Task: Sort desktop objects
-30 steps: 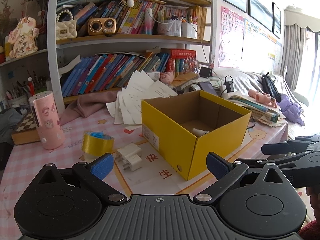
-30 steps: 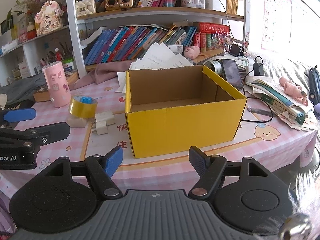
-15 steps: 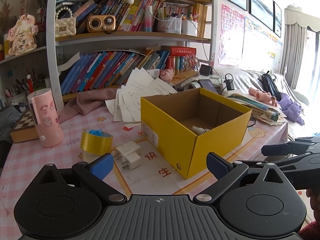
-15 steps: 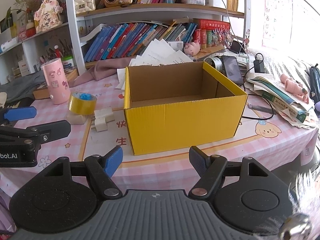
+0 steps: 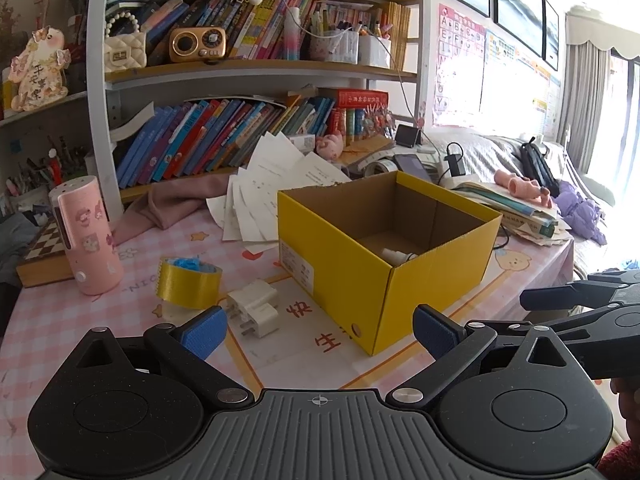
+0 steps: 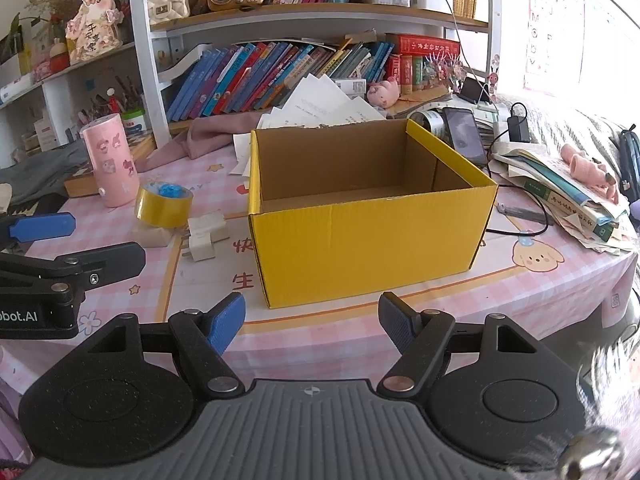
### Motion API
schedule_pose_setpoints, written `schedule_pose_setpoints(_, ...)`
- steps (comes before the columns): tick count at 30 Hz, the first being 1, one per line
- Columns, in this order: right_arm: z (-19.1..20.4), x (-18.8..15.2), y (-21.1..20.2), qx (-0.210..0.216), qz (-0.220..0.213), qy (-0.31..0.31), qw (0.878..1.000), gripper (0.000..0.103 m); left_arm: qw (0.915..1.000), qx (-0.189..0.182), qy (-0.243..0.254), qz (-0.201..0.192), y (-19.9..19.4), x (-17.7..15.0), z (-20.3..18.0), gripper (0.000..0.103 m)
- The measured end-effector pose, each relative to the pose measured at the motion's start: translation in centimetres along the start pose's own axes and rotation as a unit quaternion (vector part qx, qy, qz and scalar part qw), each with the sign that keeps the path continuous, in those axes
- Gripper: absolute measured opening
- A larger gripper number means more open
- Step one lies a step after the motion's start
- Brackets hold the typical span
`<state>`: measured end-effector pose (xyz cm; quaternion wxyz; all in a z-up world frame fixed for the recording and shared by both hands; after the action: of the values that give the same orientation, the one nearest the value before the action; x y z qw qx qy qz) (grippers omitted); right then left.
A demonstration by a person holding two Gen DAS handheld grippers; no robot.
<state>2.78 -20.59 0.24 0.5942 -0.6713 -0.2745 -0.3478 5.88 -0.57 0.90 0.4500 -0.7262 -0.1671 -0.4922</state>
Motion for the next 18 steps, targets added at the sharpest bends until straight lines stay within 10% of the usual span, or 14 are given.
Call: schedule_pose_setpoints(18,0.58,-0.06,0.05,0.005,0.004,-0.005,1.000,0.072,1.0000,0.005,-0.005,0.004,-0.21,-0.18,0.33,0.101)
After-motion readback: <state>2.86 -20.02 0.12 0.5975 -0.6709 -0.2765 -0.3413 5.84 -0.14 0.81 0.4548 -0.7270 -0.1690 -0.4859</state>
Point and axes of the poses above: each gripper's, at about its wrist camera, not at the fingertips, and y roughly the way its jaws point, z to its left, x to its top, the point moved 1 cm from there along y, roughly the way its jaws point, and after that the axes turned 10 degrees about -x, right-handed, at the moved point
